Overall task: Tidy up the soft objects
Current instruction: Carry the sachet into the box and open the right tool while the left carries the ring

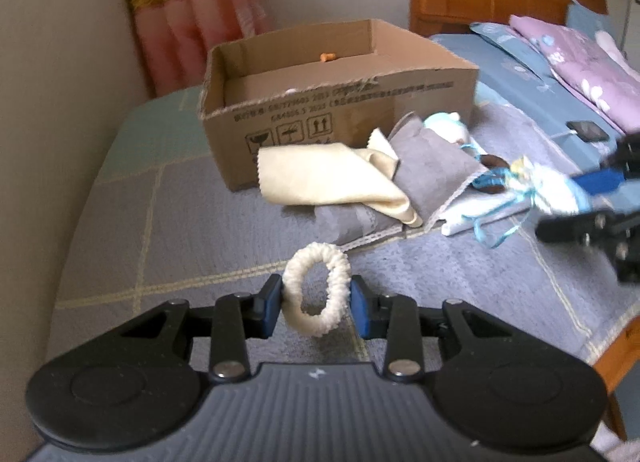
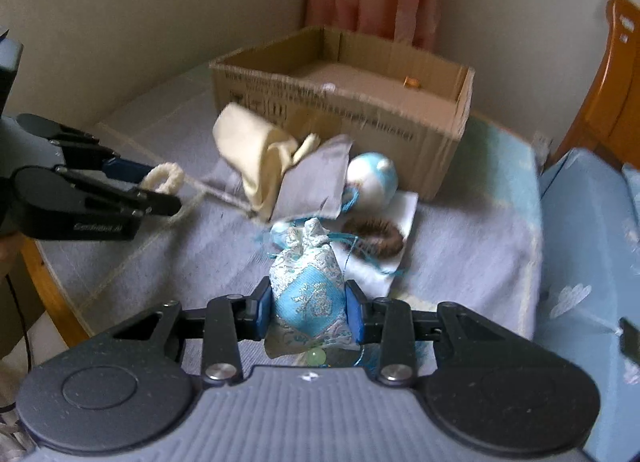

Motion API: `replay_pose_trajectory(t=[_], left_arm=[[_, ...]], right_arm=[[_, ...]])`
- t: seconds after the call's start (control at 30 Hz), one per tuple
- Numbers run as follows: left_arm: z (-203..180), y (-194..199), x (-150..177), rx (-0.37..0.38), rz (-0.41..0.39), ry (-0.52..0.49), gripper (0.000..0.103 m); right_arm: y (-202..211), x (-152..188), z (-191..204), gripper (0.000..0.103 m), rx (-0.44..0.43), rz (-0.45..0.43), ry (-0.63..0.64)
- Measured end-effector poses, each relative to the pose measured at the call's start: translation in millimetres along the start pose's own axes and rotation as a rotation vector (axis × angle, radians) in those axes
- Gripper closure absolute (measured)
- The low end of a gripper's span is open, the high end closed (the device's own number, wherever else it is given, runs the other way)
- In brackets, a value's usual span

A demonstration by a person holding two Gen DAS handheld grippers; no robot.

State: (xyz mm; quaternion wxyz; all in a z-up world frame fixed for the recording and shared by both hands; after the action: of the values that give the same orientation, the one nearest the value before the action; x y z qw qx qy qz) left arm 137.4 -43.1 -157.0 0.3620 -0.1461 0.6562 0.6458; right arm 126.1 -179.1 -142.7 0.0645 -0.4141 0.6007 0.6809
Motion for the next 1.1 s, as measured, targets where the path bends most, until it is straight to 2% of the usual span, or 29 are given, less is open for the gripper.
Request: replay_pose_trajectory(t=[0.4,0.7,0.87,1.03,1.07,1.1], left_arm=[[-1.4,34.2,-12.9,0.067,-0.027,-0.043,0.068],[2.5,41.4,-17.3,0.069,-0.051,-0.034,0.068],[6.7,38.1,-19.5,0.071,-0.05,-0.009,0.068],[11.9,34.3,-23.7,0.07,-0.054,0.012,0.068],[13.3,33.4,-24.3,0.069,-0.053,0.018,0.068],[14.9,32.6,-24.9,0.069,-0.052,0.023,0.068]], right_arm=[[44.1,-39.9,-12.1,0.062,0.045,-0.124,0.04],[53.4,-104.9,-30.0,0.062,0.099,-0.219,0.109],[39.0,-155.6,-47.6,0.062,0.09,-0.253,0.098],[6.5,-195.8,-63.4,0.061,0.128,-0.253,0.085],[-1.4,-199.9,-66.9,0.057,0.133,-0.244,0.077],[-10.6,-203.3,-70.9,0.046,0.139,-0.233,0.066]])
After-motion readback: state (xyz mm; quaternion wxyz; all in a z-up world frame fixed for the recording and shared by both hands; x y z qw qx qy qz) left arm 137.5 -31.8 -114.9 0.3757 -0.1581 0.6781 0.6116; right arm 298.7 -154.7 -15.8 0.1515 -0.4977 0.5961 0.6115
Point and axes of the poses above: each gripper's, at about its wrist camera, not at the fingertips, and y roughly against the way its jaws point, z to its left, x to its underside, the point moved 10 cm from there along -y, roughly the way its jaws point, and after that the axes turned 2 degrees about -x, right-handed, at the moved point
